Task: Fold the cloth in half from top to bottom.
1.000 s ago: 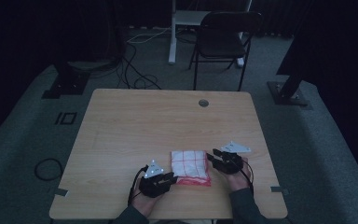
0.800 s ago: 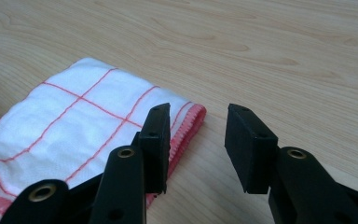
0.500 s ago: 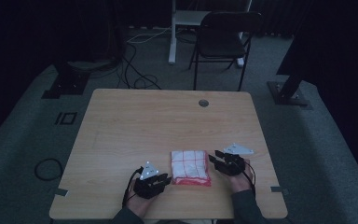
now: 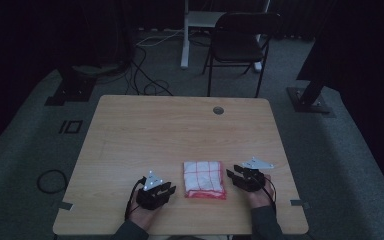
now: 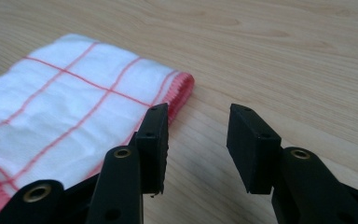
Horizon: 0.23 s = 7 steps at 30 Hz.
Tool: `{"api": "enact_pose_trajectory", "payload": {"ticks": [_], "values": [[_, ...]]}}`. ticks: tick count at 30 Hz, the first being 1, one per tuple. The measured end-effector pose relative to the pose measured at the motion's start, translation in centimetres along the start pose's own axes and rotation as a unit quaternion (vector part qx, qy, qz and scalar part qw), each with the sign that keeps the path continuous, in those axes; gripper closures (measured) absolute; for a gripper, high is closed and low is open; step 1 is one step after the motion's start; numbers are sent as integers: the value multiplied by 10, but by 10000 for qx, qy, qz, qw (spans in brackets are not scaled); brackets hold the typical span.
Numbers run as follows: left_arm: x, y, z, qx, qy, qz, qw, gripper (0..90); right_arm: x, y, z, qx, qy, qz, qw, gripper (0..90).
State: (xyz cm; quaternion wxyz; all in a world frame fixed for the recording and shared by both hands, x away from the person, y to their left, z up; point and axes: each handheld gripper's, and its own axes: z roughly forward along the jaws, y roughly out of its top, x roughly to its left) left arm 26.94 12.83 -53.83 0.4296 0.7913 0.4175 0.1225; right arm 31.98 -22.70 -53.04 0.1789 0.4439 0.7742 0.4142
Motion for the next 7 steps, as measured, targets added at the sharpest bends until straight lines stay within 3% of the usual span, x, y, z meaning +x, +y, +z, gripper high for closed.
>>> {"api": "enact_pose_trajectory", "payload": {"ticks": [7], "values": [[7, 0, -2, -41, 101, -108, 9999, 705, -4, -2, 1, 19, -25, 78, 10000, 581]]}}
